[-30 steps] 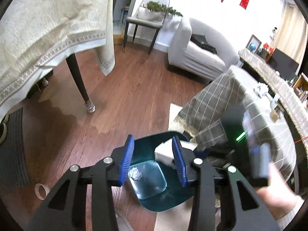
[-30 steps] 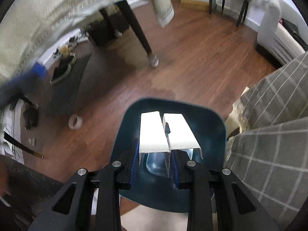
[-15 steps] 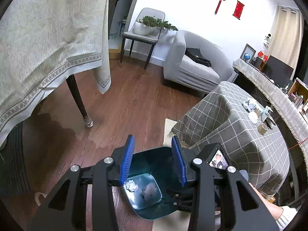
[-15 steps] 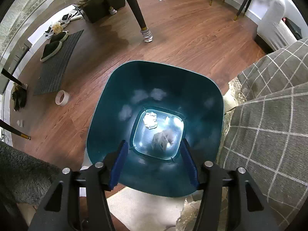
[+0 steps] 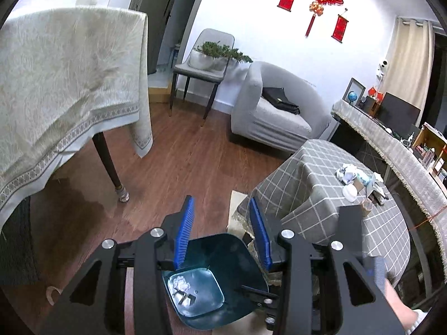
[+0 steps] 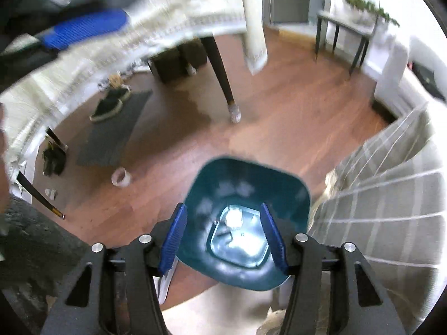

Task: Collect trash
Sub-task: 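Grasp the white plastic lid with the left tool while the right tool grasps the cardboard tape core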

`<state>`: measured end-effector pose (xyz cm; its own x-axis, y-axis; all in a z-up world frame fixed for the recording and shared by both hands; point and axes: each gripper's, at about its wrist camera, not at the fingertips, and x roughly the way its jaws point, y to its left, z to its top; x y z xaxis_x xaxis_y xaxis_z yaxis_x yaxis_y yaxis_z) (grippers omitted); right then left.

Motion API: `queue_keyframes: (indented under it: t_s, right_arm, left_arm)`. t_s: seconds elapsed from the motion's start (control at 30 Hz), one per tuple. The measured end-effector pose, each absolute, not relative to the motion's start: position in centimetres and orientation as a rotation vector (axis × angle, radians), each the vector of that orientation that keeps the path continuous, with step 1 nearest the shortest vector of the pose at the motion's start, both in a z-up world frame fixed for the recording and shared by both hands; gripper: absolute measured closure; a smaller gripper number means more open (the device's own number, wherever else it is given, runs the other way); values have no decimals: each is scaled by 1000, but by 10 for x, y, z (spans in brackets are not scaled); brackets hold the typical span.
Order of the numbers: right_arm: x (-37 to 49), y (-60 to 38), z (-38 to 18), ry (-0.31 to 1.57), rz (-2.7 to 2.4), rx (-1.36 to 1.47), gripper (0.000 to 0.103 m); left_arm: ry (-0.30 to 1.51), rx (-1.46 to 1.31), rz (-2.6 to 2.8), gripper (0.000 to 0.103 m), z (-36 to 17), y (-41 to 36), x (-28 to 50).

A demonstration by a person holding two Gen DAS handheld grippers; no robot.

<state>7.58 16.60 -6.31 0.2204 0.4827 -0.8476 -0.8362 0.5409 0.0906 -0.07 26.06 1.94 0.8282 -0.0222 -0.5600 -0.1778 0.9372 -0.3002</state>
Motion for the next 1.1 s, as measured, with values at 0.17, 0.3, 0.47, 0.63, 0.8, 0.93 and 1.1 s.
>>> queue_keyframes:
  t_s: [0.17,0.3,0.47,0.63,0.8,0.93,1.1]
  right_arm:
    - [76,145,-31,882,948,-385,57]
    - [79,122,-9,820,929,-349,58]
    - [85,92,8,773,883,-302,61]
    - [94,62,17,741,820,-274,61]
    - [98,31,21,718,744,-249,60]
    - [105,4,22,716,678,-219,60]
    - [113,-27,20,712,601,-180,47]
  left_arm:
    - [577,-366,82,58,26,254,5]
    - [578,-358,72,57,29,243,12]
    - [580,-335,46,54,29,222,21]
    - [593,-309,11,50,27,198,31]
    - [607,-304,-20,48,23,178,43]
    - [612,-303,-43,48,20,162,52]
    - [605,-275,-85,48,24,136,62]
